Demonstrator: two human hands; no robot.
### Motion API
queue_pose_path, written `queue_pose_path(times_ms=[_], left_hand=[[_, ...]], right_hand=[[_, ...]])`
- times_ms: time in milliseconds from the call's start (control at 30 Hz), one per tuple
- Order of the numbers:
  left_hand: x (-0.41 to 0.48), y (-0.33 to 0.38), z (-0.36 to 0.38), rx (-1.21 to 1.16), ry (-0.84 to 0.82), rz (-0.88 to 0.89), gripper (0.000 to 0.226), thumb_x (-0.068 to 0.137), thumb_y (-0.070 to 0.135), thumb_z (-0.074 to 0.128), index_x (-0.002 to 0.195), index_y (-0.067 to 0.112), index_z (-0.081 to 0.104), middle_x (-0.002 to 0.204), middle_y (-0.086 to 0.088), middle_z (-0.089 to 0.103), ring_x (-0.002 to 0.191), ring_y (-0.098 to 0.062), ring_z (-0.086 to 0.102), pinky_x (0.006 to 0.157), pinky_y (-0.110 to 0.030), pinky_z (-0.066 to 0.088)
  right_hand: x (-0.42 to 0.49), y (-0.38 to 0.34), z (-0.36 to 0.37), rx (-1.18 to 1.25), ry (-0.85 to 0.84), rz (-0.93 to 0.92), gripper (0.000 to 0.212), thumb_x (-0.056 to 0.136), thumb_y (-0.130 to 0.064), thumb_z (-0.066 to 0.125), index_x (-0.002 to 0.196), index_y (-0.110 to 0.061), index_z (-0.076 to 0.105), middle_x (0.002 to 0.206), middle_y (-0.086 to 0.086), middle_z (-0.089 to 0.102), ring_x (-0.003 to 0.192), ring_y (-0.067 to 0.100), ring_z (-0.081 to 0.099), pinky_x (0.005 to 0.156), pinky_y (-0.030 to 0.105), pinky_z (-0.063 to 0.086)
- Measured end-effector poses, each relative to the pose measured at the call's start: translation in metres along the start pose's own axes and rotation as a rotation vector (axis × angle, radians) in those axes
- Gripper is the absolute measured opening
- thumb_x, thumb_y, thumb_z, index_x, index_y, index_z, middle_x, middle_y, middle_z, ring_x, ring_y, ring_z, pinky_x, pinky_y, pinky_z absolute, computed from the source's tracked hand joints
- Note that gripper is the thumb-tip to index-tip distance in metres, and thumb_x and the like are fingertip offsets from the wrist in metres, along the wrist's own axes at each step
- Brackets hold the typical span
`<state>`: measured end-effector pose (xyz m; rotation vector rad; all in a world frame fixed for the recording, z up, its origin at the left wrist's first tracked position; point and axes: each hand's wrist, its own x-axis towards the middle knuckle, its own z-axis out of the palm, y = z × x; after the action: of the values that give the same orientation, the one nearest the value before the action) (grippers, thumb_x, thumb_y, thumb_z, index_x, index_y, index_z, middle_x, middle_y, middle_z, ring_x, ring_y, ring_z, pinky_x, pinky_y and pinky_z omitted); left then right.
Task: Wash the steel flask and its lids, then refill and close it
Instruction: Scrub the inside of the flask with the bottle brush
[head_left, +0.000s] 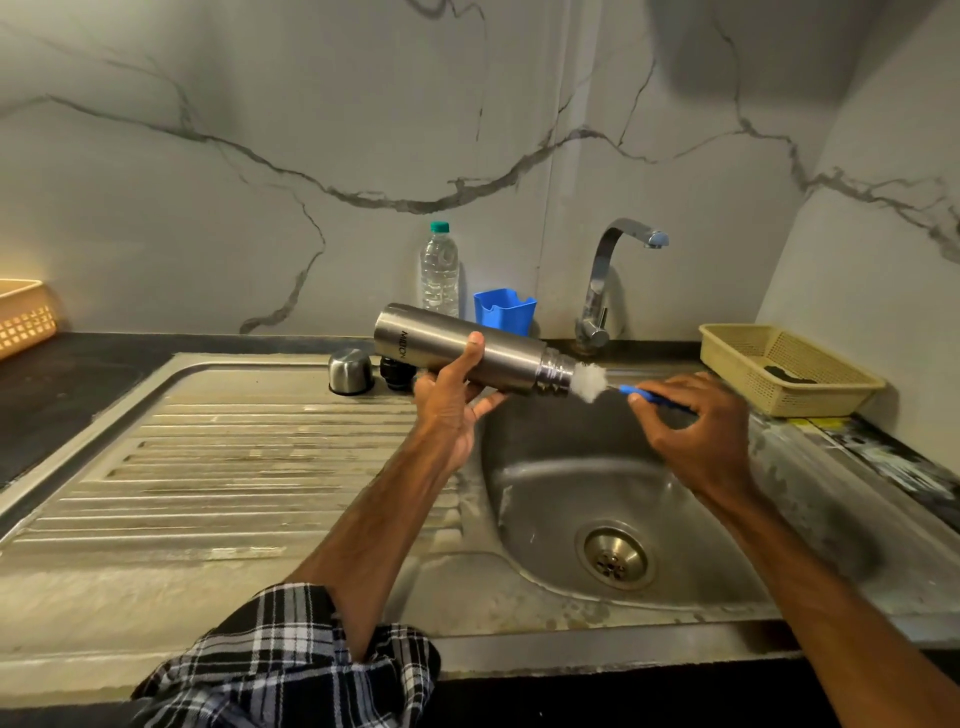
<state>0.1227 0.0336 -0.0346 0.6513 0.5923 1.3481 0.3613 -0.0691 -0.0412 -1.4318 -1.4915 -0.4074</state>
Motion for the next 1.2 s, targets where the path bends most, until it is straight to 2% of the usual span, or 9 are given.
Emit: queue_pose_path(times_ms=[100, 267, 433, 633, 733, 867, 933, 1067, 1200], left_hand=[[-0.009, -0.009, 0.01, 0.053, -0.034, -0.034, 0.038, 0.086, 0.016, 0.078, 0.117, 0.012, 0.057, 0.121, -0.017, 0.07, 0.115, -0.034, 0.068, 0.075, -0.046, 0.063], [-0.003, 0.002, 0.004, 0.008, -0.019, 0.016, 0.052, 0.085, 0.013, 0.078, 0.129, 0.005, 0.052, 0.119, -0.018, 0.071, 0.11, -0.033, 0.07, 0.076, -0.05, 0.063], [-0.012, -0.009, 0.009, 0.052, -0.046, -0.019, 0.033, 0.087, 0.013, 0.076, 0.114, 0.013, 0.057, 0.116, -0.014, 0.072, 0.111, -0.032, 0.069, 0.072, -0.045, 0.064], [-0.01, -0.003, 0.008, -0.004, -0.011, -0.003, 0.046, 0.086, 0.01, 0.077, 0.124, 0.009, 0.051, 0.119, -0.017, 0.07, 0.112, -0.034, 0.069, 0.074, -0.048, 0.064], [-0.017, -0.014, 0.016, 0.024, -0.035, -0.04, 0.037, 0.087, 0.01, 0.076, 0.116, 0.013, 0.054, 0.124, -0.019, 0.068, 0.116, -0.035, 0.067, 0.069, -0.043, 0.064], [-0.012, -0.004, 0.013, 0.006, -0.03, 0.006, 0.036, 0.087, 0.009, 0.076, 0.113, 0.015, 0.051, 0.121, -0.017, 0.069, 0.11, -0.032, 0.069, 0.075, -0.046, 0.064], [-0.011, -0.002, 0.01, 0.0, -0.008, 0.001, 0.039, 0.086, 0.01, 0.077, 0.112, 0.015, 0.049, 0.12, -0.017, 0.068, 0.109, -0.032, 0.07, 0.079, -0.049, 0.063], [-0.02, -0.014, 0.013, 0.049, -0.011, -0.046, 0.042, 0.085, 0.012, 0.079, 0.112, 0.015, 0.047, 0.123, -0.018, 0.066, 0.113, -0.035, 0.068, 0.075, -0.047, 0.064], [-0.016, -0.002, 0.009, 0.025, -0.016, 0.0, 0.038, 0.087, 0.009, 0.077, 0.111, 0.016, 0.048, 0.118, -0.016, 0.068, 0.108, -0.032, 0.07, 0.074, -0.046, 0.064]], right_hand=[[-0.002, -0.019, 0.014, 0.009, -0.023, -0.027, 0.023, 0.081, -0.013, 0.079, 0.104, -0.007, 0.075, 0.087, 0.001, 0.068, 0.081, 0.015, 0.057, 0.071, 0.027, 0.047], [0.001, 0.002, -0.007, 0.034, -0.024, 0.06, 0.019, 0.08, -0.015, 0.08, 0.098, -0.009, 0.077, 0.085, 0.003, 0.072, 0.077, 0.018, 0.062, 0.068, 0.03, 0.052], [-0.001, -0.018, 0.009, 0.0, -0.039, 0.007, 0.014, 0.078, -0.01, 0.08, 0.092, -0.009, 0.078, 0.079, 0.001, 0.07, 0.074, 0.017, 0.057, 0.068, 0.034, 0.048], [0.003, 0.008, -0.004, 0.007, -0.045, 0.103, 0.011, 0.079, -0.017, 0.079, 0.086, -0.01, 0.077, 0.074, 0.002, 0.068, 0.073, 0.02, 0.057, 0.069, 0.047, 0.053], [0.002, -0.009, 0.013, -0.002, -0.072, 0.068, 0.018, 0.078, -0.033, 0.069, 0.081, -0.016, 0.075, 0.07, -0.005, 0.064, 0.072, 0.016, 0.054, 0.07, 0.041, 0.048], [0.005, 0.007, -0.002, 0.01, -0.064, 0.126, 0.007, 0.079, -0.018, 0.079, 0.082, -0.012, 0.076, 0.07, -0.002, 0.064, 0.07, 0.017, 0.057, 0.066, 0.036, 0.049], [0.003, 0.011, -0.006, 0.017, -0.045, 0.14, 0.006, 0.079, -0.014, 0.08, 0.082, -0.011, 0.075, 0.07, -0.003, 0.064, 0.068, 0.01, 0.056, 0.065, 0.031, 0.049], [-0.004, -0.014, 0.014, -0.059, -0.07, 0.079, 0.007, 0.078, -0.017, 0.077, 0.073, -0.016, 0.072, 0.063, -0.009, 0.055, 0.068, 0.012, 0.049, 0.066, 0.033, 0.041], [-0.001, 0.006, 0.002, -0.121, -0.108, 0.081, 0.012, 0.082, -0.021, 0.075, 0.073, -0.017, 0.069, 0.06, -0.01, 0.052, 0.067, 0.01, 0.046, 0.066, 0.033, 0.038]])
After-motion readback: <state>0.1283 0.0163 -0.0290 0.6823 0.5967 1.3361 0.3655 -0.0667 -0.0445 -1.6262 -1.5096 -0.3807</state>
